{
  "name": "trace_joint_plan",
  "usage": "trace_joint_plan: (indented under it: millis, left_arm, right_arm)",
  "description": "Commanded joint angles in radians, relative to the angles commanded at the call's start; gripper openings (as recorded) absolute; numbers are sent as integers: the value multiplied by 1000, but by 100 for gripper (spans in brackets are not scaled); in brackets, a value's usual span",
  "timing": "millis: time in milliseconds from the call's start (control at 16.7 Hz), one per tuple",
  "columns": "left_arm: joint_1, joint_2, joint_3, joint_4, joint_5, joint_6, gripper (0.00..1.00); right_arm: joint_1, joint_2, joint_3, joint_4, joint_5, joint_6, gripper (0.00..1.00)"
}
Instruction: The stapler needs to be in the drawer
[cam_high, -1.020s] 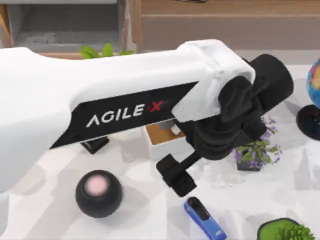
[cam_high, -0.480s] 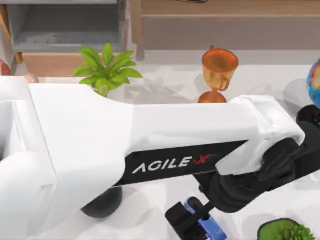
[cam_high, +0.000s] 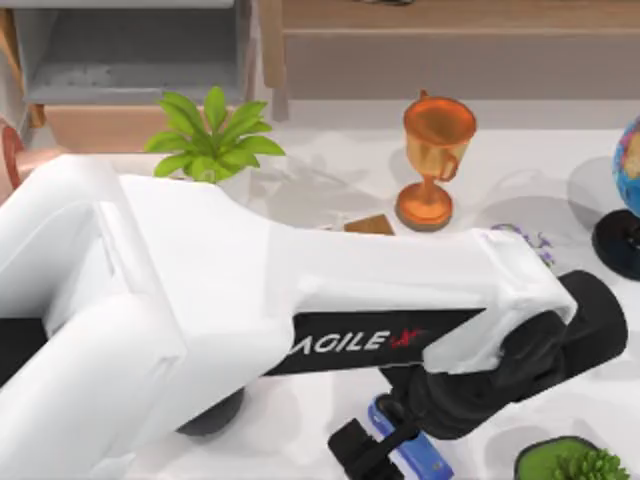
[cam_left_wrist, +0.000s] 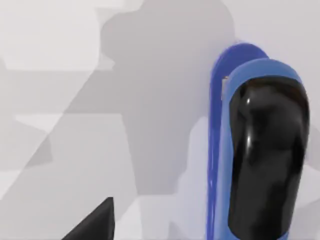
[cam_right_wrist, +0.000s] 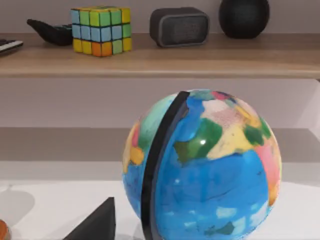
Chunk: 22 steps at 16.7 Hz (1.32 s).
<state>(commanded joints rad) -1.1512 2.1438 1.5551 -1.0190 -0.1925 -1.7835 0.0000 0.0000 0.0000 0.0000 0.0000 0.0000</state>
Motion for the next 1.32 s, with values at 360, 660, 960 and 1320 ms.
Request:
trace_joint_plan:
  millis: [360, 660, 960, 1320]
  left_arm:
    - [13, 30, -67, 91, 0, 13, 100]
    - [13, 30, -67, 91, 0, 13, 70]
    - [13, 30, -67, 91, 0, 13, 32]
    - [13, 30, -67, 91, 0, 13, 0]
  right_arm:
    - [0, 0, 0, 0, 0, 0, 100]
    - [0, 0, 0, 0, 0, 0, 100]
    - [0, 0, 0, 0, 0, 0, 100]
    - [0, 0, 0, 0, 0, 0, 100]
